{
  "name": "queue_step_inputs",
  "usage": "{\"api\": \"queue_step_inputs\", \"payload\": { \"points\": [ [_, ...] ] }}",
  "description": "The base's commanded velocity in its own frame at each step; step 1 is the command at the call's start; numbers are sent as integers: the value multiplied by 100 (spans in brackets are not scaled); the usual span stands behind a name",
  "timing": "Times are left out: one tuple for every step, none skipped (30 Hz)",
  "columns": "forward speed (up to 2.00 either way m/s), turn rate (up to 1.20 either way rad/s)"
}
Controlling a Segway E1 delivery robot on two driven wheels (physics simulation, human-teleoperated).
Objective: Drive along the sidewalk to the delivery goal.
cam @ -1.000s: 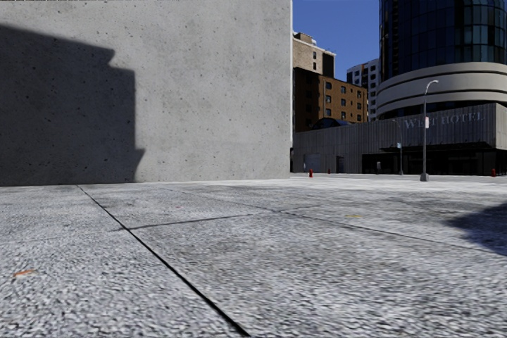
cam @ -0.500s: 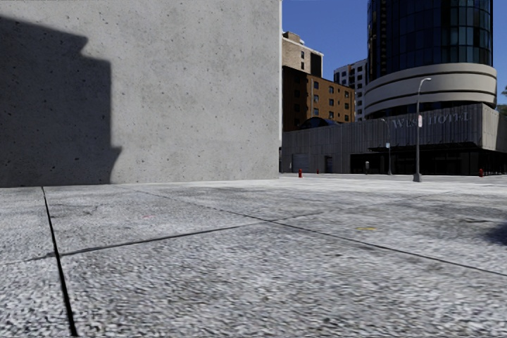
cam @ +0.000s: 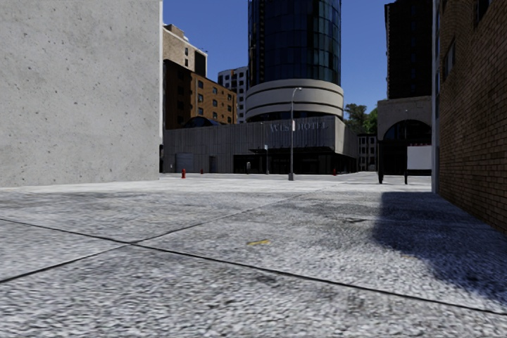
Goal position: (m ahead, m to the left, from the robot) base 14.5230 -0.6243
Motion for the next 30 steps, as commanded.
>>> {"api": "queue_step_inputs", "payload": {
  "points": [
    [200,-93],
    [200,-93],
    [200,-92],
    [200,-92],
    [200,-91],
    [200,-75],
    [200,0],
    [200,0],
    [200,0],
    [200,0],
    [200,0],
    [200,0],
    [200,0],
    [200,0],
    [200,0],
    [200,0],
    [200,0],
    [200,0],
    [200,0],
    [200,0],
    [200,0],
    [200,0],
    [200,0],
    [200,0],
    [200,0],
    [200,0],
    [200,0],
    [200,0],
    [200,0],
    [200,0]
  ]
}}
